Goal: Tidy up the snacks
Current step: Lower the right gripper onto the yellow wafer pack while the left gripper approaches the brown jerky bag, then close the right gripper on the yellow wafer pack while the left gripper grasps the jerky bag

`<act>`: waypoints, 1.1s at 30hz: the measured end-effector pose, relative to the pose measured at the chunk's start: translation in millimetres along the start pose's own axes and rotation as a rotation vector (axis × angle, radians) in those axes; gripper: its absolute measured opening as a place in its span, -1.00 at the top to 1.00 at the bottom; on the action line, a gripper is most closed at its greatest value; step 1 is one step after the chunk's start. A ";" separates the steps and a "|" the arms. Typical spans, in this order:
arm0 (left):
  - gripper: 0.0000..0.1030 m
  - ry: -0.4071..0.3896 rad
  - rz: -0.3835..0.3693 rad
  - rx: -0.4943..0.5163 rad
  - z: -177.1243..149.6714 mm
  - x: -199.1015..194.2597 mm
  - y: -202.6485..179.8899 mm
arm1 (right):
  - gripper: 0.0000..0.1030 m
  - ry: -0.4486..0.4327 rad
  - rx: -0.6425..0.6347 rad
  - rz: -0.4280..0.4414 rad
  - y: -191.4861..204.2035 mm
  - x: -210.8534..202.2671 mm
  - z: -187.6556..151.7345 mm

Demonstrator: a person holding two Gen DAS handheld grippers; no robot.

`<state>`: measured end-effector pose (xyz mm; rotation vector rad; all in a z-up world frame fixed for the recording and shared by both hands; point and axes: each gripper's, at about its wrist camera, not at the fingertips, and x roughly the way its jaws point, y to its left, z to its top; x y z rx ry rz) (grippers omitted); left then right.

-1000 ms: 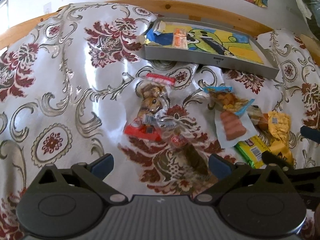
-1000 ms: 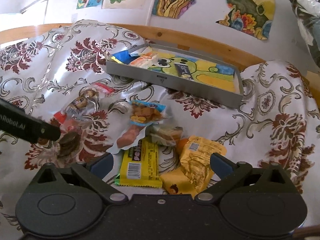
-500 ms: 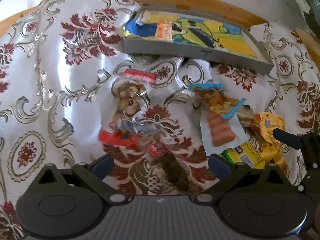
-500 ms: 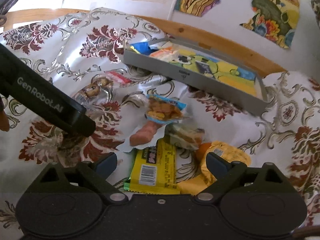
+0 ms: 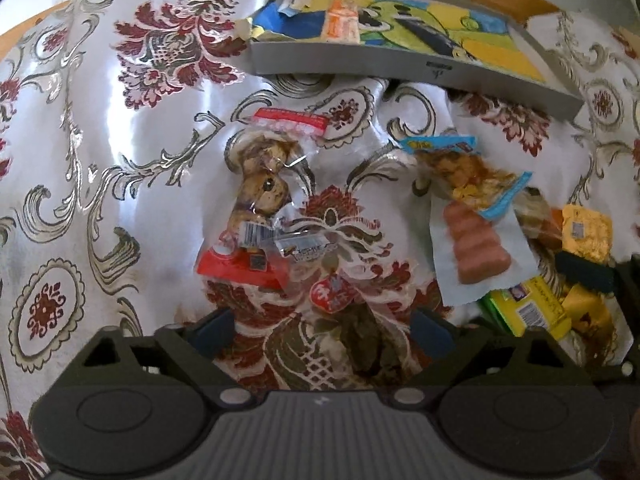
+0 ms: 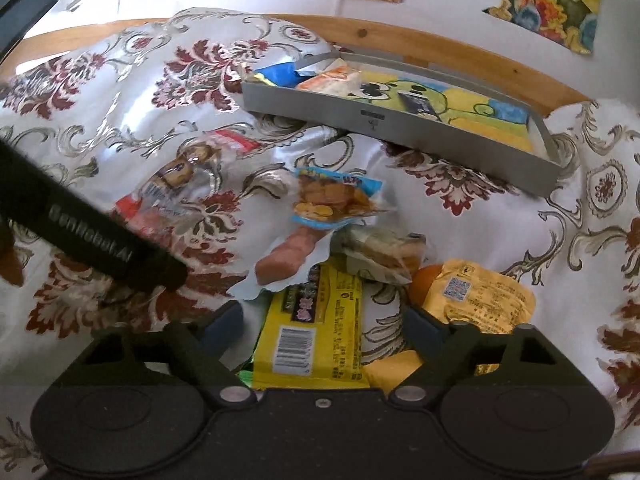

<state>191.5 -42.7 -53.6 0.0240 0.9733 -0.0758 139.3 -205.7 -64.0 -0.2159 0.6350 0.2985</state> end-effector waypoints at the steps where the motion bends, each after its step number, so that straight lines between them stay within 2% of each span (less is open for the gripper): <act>1: -0.76 0.002 -0.003 0.008 -0.1 0.0 -1.1 | -0.57 0.000 0.006 -0.001 -1.0 2.0 0.2; 5: -0.54 0.001 -0.028 0.017 -0.6 0.1 -3.7 | -0.49 -0.002 0.001 0.015 -1.3 8.0 1.4; 10: -0.13 0.005 -0.057 0.033 2.3 1.7 -8.8 | -0.40 0.009 0.002 0.043 -2.3 10.2 2.2; 15: 0.00 0.004 -0.069 0.015 3.1 2.2 -7.6 | -0.08 0.014 -0.005 0.067 0.7 8.7 1.8; 27: 0.19 0.028 -0.109 -0.014 -9.5 -11.2 0.4 | -0.03 0.062 -0.025 0.050 8.4 -1.4 4.4; 33: 0.20 0.042 -0.136 -0.020 -20.6 -21.3 9.4 | -0.02 0.111 -0.003 0.086 12.1 -23.4 3.1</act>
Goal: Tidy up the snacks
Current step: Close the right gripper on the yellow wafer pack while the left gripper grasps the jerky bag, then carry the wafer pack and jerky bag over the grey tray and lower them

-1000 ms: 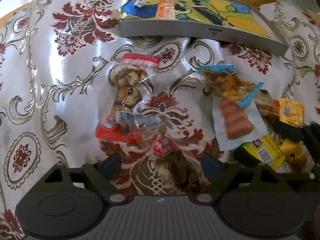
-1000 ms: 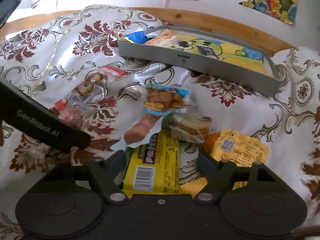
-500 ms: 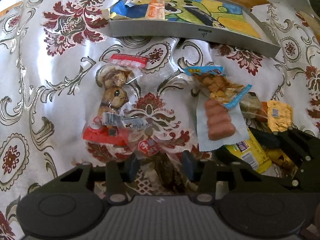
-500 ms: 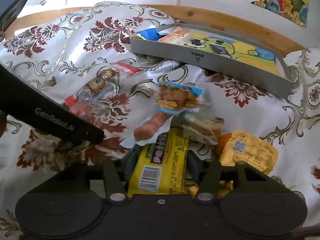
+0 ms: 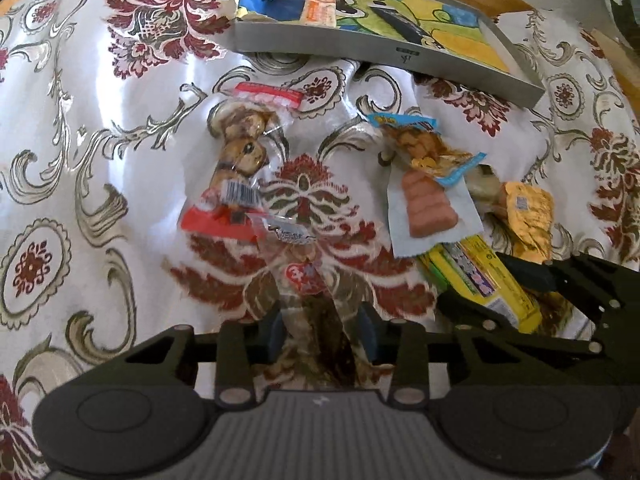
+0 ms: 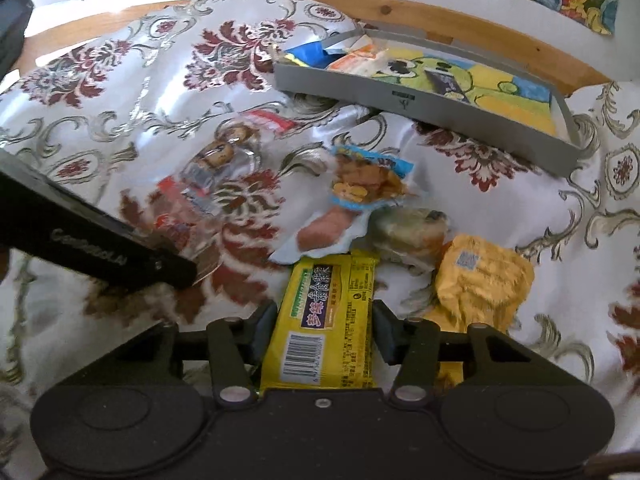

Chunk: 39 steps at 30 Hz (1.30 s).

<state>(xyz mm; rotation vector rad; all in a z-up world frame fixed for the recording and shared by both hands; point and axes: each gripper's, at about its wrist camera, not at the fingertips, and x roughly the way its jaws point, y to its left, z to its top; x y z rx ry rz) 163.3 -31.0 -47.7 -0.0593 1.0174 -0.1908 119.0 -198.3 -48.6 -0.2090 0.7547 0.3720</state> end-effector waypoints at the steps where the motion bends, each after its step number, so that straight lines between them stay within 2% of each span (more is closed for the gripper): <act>1: 0.20 0.000 -0.003 0.010 -1.5 -0.9 0.6 | -0.02 0.004 -0.003 0.006 1.8 -4.3 -1.5; 6: 0.10 0.006 -0.006 0.027 0.6 0.6 -0.1 | -0.03 0.004 -0.011 0.008 7.7 -8.0 -4.6; 7: -0.03 0.007 -0.004 0.029 1.7 1.9 -0.5 | -0.05 0.004 -0.009 0.006 7.8 -6.1 -4.9; 10: -0.26 0.011 0.004 0.051 5.4 5.6 -2.5 | -0.10 0.000 0.006 0.004 6.3 -2.0 -6.2; 16: -0.48 0.019 0.026 0.093 5.0 10.1 -1.7 | -0.19 -0.009 0.006 0.004 6.6 3.6 -8.1; 18: -0.48 0.021 0.022 0.087 4.8 10.9 -0.3 | -0.21 -0.010 0.007 0.006 7.4 4.3 -7.8; 20: -0.43 0.021 0.020 0.084 4.6 10.5 0.5 | -0.12 -0.009 0.007 0.008 8.2 3.7 -7.4; 22: -0.24 0.023 0.015 0.074 4.3 9.7 2.0 | -0.07 -0.004 0.010 0.012 8.9 3.1 -6.9; 26: -0.09 0.025 0.002 0.043 3.8 7.1 4.8 | -0.04 -0.001 -0.007 -0.003 12.6 3.0 -5.5; 28: 0.05 0.025 -0.005 0.025 2.6 4.1 4.8 | -0.03 -0.003 -0.015 -0.010 13.5 1.3 -5.4; 39: 0.09 0.007 -0.038 0.056 -16.6 -18.4 -5.8 | 0.02 -0.023 -0.118 -0.029 28.3 -27.0 -7.1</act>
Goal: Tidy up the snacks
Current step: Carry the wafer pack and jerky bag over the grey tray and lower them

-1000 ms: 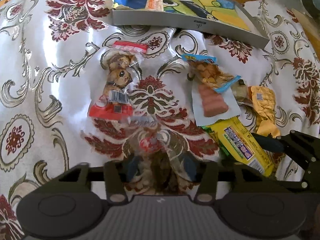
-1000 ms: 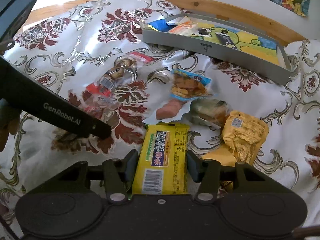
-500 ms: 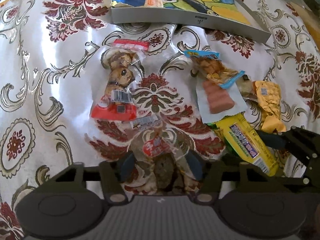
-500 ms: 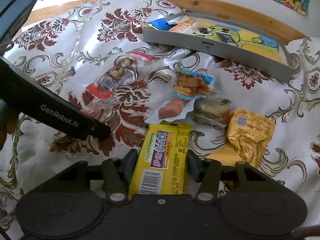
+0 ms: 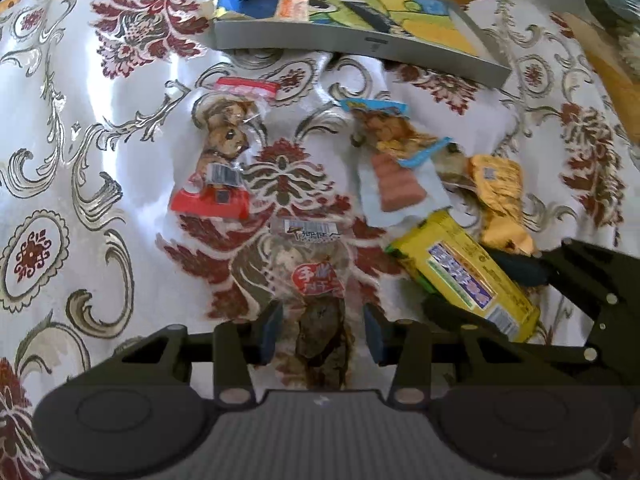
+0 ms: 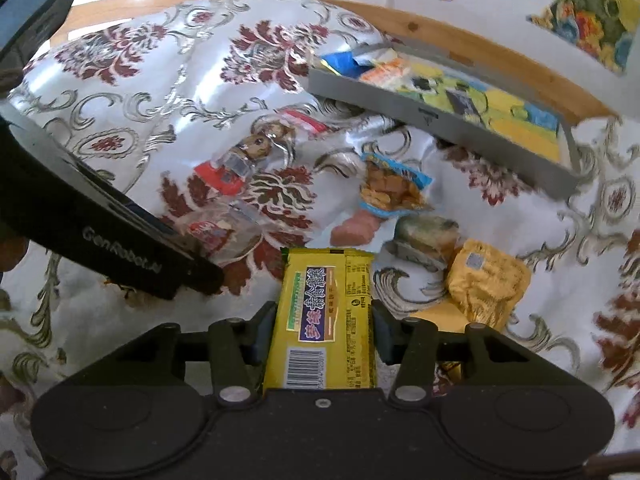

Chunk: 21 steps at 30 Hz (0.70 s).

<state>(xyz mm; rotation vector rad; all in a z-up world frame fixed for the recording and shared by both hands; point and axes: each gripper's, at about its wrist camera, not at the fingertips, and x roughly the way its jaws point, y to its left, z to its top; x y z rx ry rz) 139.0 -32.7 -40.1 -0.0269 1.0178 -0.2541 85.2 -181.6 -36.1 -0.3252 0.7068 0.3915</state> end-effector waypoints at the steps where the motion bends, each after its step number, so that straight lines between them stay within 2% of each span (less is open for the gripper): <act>1: 0.09 -0.005 -0.004 0.004 -1.6 -2.5 -1.4 | 0.02 -0.008 -0.021 -0.009 2.6 -3.2 0.2; 7: 0.09 -0.035 -0.024 0.001 -4.5 -13.9 -7.1 | 0.02 -0.057 -0.124 -0.101 8.5 -18.6 0.9; 15: 0.09 -0.104 -0.037 0.008 7.1 -27.8 -13.6 | 0.02 -0.124 -0.107 -0.150 -1.4 -29.2 4.4; 21: 0.09 -0.161 -0.033 0.027 28.1 -37.9 -14.2 | 0.02 -0.206 -0.122 -0.190 -4.3 -31.6 11.0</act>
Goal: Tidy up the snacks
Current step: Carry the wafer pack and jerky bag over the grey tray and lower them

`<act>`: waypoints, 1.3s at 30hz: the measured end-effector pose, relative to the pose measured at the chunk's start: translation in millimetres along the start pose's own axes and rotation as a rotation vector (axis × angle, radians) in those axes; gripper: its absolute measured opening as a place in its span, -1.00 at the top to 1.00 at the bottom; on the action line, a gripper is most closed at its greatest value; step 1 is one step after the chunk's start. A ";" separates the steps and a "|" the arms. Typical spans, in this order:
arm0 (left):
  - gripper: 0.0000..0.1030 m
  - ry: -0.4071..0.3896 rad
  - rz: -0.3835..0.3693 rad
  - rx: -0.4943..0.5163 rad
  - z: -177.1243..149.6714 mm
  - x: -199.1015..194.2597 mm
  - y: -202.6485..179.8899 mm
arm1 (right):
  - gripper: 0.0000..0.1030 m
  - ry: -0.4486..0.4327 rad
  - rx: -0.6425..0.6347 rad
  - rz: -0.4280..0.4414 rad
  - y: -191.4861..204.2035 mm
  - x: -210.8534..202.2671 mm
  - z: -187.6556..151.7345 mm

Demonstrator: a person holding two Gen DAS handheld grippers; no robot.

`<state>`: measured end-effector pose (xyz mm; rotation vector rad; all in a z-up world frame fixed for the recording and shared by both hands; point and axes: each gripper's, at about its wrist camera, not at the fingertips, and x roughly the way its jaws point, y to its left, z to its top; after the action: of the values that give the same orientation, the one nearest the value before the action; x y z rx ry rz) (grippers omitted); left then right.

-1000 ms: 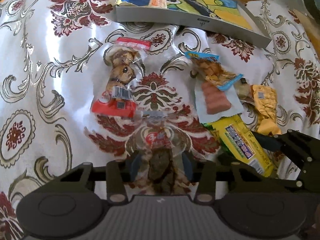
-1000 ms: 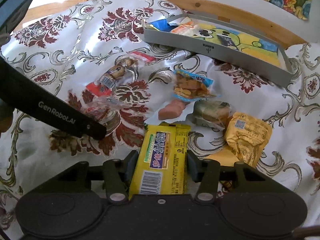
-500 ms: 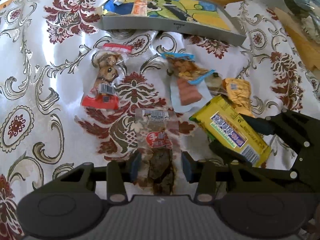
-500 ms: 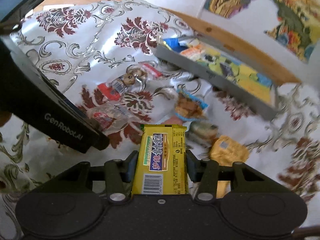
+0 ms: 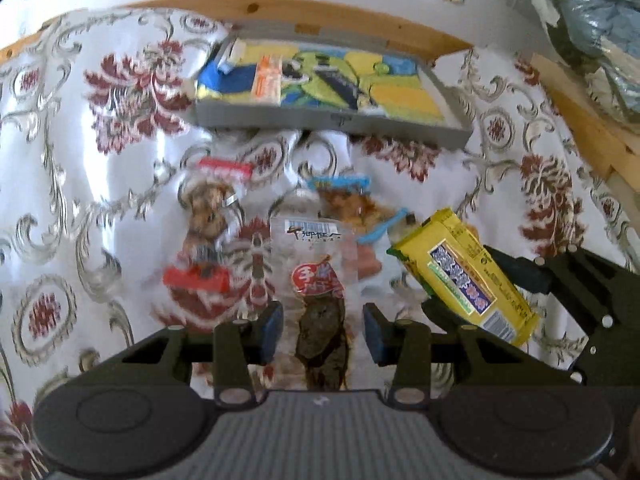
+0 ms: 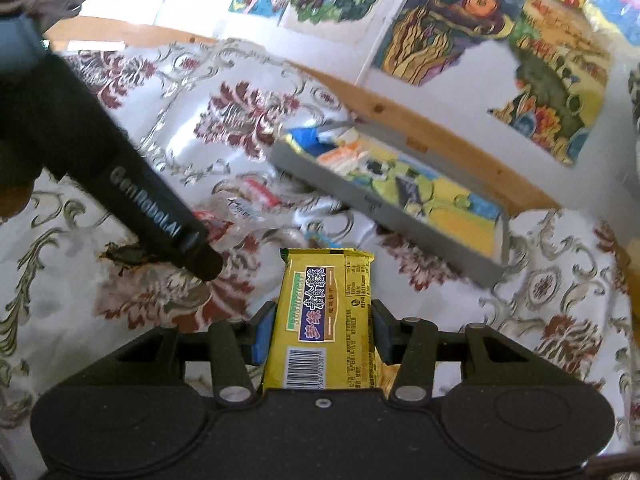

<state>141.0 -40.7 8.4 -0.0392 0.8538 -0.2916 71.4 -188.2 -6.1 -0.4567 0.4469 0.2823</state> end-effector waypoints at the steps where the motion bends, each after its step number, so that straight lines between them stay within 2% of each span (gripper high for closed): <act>1: 0.09 -0.006 0.001 0.005 4.7 -0.6 0.0 | 0.02 -0.017 -0.010 -0.012 -1.4 0.6 1.1; 6: 0.09 -0.053 0.002 0.028 37.3 -5.2 0.4 | 0.02 -0.083 -0.012 -0.069 -16.9 3.5 10.4; 12: 0.09 -0.106 0.034 0.109 88.2 -9.0 -6.4 | 0.02 -0.154 0.027 -0.109 -45.0 12.8 34.5; 16: 0.09 -0.136 0.012 0.099 116.7 6.7 -11.2 | 0.02 -0.196 0.030 -0.133 -68.0 28.1 52.7; 19: 0.09 -0.215 -0.009 0.091 129.6 25.5 -10.9 | 0.02 -0.221 0.036 -0.143 -91.3 52.9 66.8; 22: 0.09 -0.254 -0.018 0.086 144.7 47.4 -10.3 | 0.02 -0.229 0.079 -0.152 -115.1 77.9 79.5; 25: 0.09 -0.281 -0.030 0.071 161.5 68.1 -7.1 | 0.02 -0.229 0.113 -0.155 -134.3 101.2 86.3; 28: 0.09 -0.355 -0.014 0.081 173.5 85.3 -4.6 | 0.02 -0.213 0.079 -0.168 -143.4 123.7 85.7; 31: 0.09 -0.388 -0.006 0.076 178.6 102.0 -3.1 | 0.02 -0.182 0.055 -0.165 -151.5 143.0 85.5; 35: 0.09 -0.404 -0.003 0.098 179.6 125.1 -5.5 | 0.02 -0.144 0.069 -0.158 -162.1 167.0 89.1; 39: 0.09 -0.365 -0.018 0.067 182.4 148.5 -3.9 | 0.02 -0.110 0.080 -0.162 -166.3 188.1 90.1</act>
<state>368.6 -99.4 19.7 -0.0365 0.4814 -0.3184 325.3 -257.6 37.2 -0.3945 0.3108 0.1322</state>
